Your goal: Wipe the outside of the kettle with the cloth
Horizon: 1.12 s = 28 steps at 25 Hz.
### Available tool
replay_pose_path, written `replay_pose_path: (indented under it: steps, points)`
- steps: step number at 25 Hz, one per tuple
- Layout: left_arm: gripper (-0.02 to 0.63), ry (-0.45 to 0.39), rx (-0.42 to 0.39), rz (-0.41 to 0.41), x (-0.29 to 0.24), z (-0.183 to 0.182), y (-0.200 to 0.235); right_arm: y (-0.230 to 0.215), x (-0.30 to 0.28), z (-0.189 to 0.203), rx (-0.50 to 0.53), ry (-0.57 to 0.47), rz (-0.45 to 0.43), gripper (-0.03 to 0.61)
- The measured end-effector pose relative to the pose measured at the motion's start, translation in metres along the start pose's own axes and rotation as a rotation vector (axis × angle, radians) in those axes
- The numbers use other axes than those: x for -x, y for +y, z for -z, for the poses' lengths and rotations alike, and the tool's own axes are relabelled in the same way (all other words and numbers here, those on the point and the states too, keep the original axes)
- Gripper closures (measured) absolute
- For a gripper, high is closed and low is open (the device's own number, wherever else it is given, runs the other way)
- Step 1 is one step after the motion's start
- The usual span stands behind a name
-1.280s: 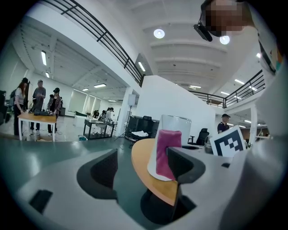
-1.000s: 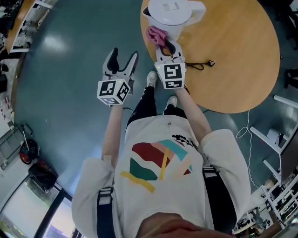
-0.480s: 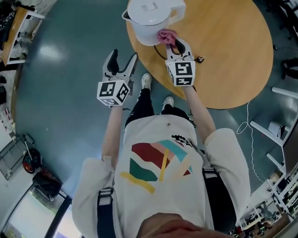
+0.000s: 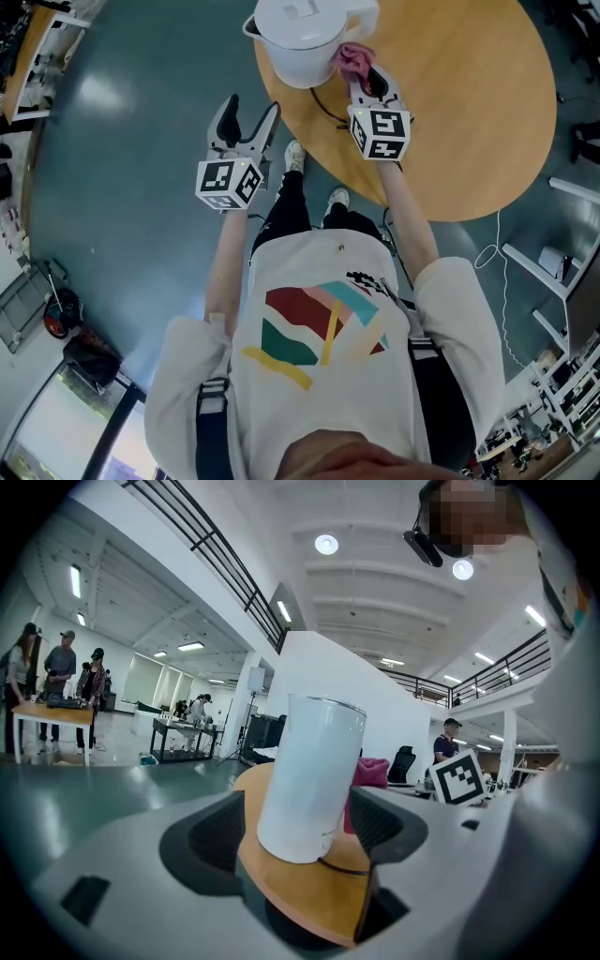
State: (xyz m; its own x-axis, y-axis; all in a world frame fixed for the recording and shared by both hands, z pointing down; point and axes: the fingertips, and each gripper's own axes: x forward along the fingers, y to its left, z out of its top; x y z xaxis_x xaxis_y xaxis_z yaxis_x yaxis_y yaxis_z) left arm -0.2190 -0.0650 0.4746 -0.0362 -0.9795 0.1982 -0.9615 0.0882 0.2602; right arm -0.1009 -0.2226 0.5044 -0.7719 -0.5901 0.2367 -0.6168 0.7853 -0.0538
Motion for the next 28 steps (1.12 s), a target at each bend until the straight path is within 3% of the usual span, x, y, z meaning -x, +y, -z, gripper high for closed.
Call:
replay_pose_path:
  steps: [3, 7, 10, 14, 21, 28]
  points:
    - [0.232, -0.009, 0.005, -0.007, 0.004, 0.001, 0.001, 0.018, 0.017, 0.000, -0.032, -0.023, -0.035, 0.534]
    - [0.232, -0.026, 0.017, -0.019, 0.014, 0.010, 0.003, 0.074, 0.028, -0.003, -0.036, -0.080, -0.146, 0.534]
    - [0.232, -0.025, 0.033, -0.050, 0.030, 0.022, 0.012, 0.127, 0.014, 0.004, -0.002, -0.104, -0.227, 0.534]
    - [0.232, 0.004, 0.054, -0.110, 0.059, 0.043, 0.034, 0.174, -0.025, 0.028, 0.074, -0.080, -0.255, 0.534]
    - [0.232, 0.037, 0.084, -0.182, 0.087, 0.058, 0.075, 0.176, -0.058, 0.035, 0.164, -0.062, -0.238, 0.534]
    - [0.232, 0.039, 0.052, -0.110, 0.052, 0.049, 0.059, 0.152, -0.042, 0.036, 0.168, -0.067, -0.238, 0.534]
